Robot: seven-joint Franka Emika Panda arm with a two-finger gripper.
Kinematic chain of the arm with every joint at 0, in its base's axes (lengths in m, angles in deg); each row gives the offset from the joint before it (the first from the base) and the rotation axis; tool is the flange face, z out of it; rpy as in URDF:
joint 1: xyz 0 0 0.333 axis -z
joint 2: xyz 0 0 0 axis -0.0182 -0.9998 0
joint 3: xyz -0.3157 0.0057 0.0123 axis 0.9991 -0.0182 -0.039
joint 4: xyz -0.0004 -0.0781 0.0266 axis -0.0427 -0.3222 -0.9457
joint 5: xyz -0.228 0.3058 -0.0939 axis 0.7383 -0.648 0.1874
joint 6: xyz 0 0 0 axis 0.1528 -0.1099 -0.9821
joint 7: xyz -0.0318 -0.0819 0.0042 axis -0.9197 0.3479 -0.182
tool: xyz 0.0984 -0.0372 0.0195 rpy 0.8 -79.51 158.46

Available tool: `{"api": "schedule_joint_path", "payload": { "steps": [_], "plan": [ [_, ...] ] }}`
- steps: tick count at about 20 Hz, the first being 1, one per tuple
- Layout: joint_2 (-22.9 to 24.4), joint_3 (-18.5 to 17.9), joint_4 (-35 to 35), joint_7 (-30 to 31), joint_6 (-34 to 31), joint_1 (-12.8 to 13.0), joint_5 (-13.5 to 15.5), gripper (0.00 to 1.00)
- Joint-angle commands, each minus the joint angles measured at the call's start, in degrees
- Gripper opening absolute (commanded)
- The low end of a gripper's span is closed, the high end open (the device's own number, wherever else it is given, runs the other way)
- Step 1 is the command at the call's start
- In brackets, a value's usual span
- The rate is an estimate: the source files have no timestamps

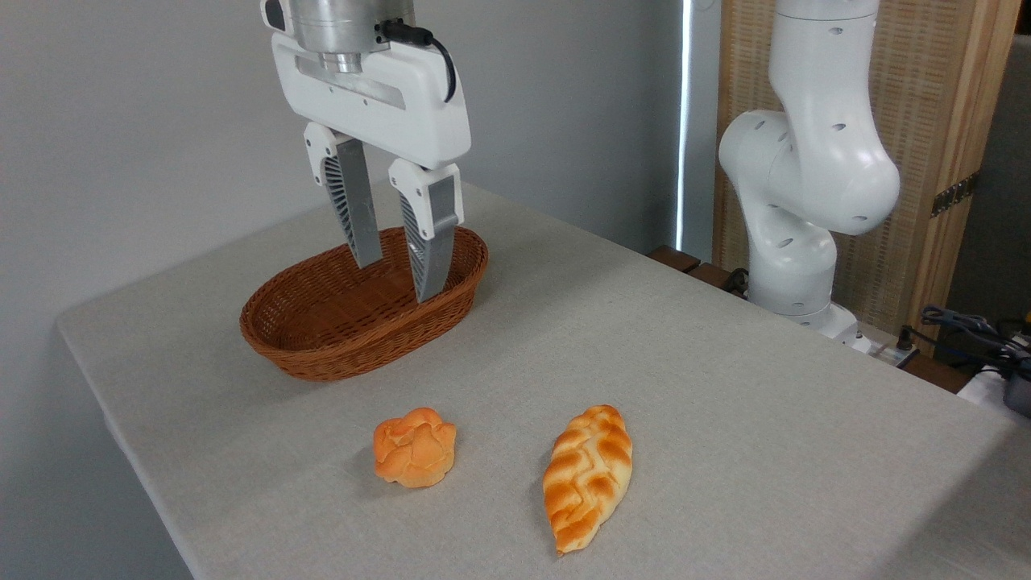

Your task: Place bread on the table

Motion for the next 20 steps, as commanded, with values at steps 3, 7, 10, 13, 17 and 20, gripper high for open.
{"api": "schedule_joint_path", "payload": {
  "steps": [3, 7, 10, 13, 17, 20],
  "plan": [
    [-0.3, 1.7, -1.5, -0.2, -2.3, -1.9, -2.0, 1.00],
    [-1.3, 1.5, -1.1, -0.1, -2.1, -1.8, -2.0, 1.00],
    [-1.6, 1.3, -0.5, -0.2, -2.1, -1.8, -2.0, 1.00],
    [-1.6, 1.5, -0.2, -0.5, -2.0, -2.1, -2.0, 1.00],
    [-1.4, 5.3, -0.2, -0.7, -2.1, -6.2, -2.0, 1.00],
    [-1.4, 9.5, -0.2, -0.8, -2.1, -9.9, -2.0, 1.00]
  ]
}}
